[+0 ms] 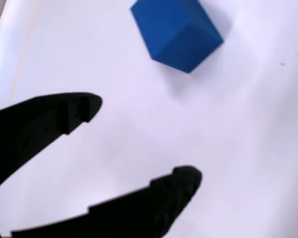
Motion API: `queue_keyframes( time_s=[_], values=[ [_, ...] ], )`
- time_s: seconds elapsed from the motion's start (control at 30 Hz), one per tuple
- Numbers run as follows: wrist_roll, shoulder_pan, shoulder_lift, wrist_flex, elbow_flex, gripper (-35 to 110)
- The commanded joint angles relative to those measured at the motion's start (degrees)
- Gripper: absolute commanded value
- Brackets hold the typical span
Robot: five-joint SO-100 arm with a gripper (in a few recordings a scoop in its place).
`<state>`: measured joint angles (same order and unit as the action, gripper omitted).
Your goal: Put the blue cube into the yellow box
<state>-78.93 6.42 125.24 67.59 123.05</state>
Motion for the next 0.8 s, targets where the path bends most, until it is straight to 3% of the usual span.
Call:
queue_keyframes(
  time_s=[0.0,0.23,0.37,0.77],
  values=[
    [1.7,5.0,-0.7,0.7,-6.4,34],
    [8.5,13.4,-7.6,1.6,-9.1,34],
    [9.7,15.6,-16.0,5.4,-17.5,41],
    [5.1,6.6,-23.6,6.4,-25.3,44]
  ],
)
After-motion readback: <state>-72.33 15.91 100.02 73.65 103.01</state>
